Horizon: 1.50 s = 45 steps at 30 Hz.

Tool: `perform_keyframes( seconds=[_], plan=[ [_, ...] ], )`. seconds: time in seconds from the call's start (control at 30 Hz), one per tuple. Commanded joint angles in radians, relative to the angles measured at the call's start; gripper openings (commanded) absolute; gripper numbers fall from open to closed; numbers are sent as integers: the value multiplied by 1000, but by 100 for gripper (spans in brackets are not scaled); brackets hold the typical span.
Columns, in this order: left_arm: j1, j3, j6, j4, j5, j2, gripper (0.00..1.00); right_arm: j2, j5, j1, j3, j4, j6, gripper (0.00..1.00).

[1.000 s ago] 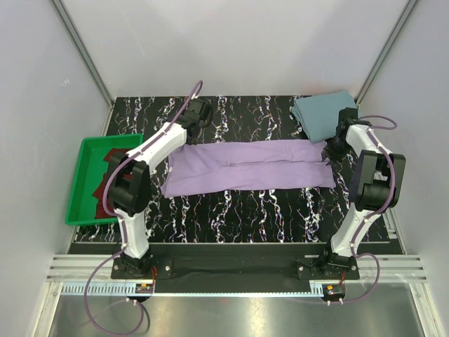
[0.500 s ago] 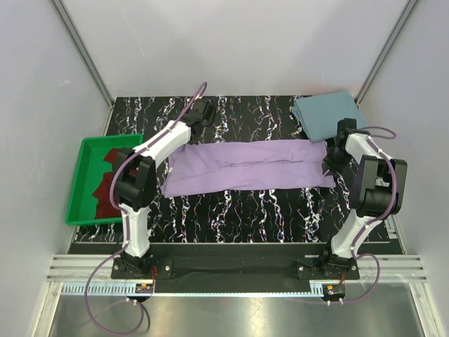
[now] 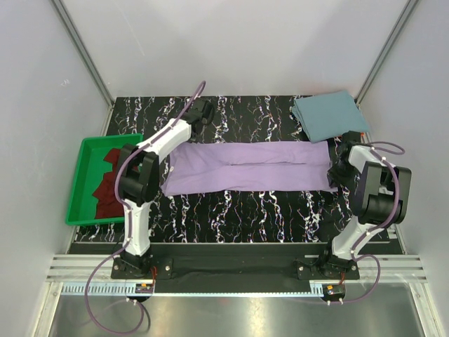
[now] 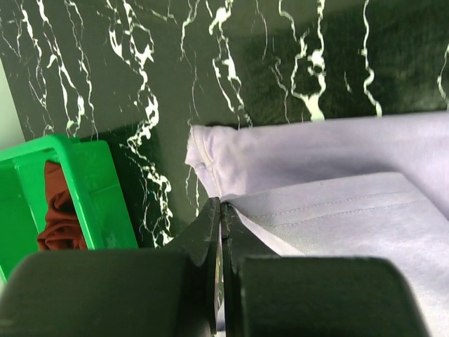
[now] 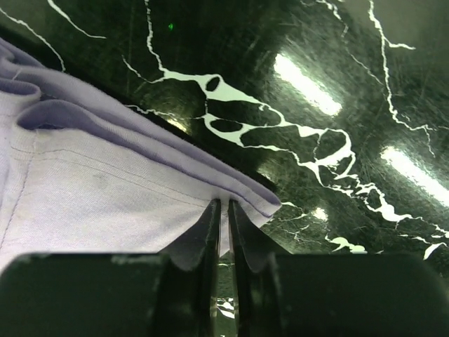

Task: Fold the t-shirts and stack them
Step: Fold the tshirt

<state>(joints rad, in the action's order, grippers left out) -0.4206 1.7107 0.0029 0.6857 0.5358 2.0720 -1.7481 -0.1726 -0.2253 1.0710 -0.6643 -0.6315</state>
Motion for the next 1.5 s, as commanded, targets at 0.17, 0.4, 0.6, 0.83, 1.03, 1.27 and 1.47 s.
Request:
perform_keyframes(
  seconds=[0.17, 0.4, 0.6, 0.83, 1.03, 1.27, 1.47],
  plan=[
    [13, 89, -1, -14, -108, -12, 5, 91, -9, -11, -30, 6, -43, 22],
    [13, 43, -122, 227, -7, -172, 53, 153, 123, 4, 73, -49, 3, 29],
    [13, -299, -289, 215, -89, -415, 57, 128, 209, 41, 87, -32, 9, 29],
    [13, -616, -452, 31, -316, -691, 60, 81, 216, 43, 67, 26, 18, 28],
    [19, -674, -495, -18, -277, -649, 64, 45, 148, 43, 70, 40, 45, 27],
    [71, -677, -478, -66, -306, -546, 64, 16, 116, 43, 69, 35, 56, 24],
    [88, -700, -481, -61, -319, -494, 57, 1, 65, 43, 69, 20, 64, 22]
  ],
)
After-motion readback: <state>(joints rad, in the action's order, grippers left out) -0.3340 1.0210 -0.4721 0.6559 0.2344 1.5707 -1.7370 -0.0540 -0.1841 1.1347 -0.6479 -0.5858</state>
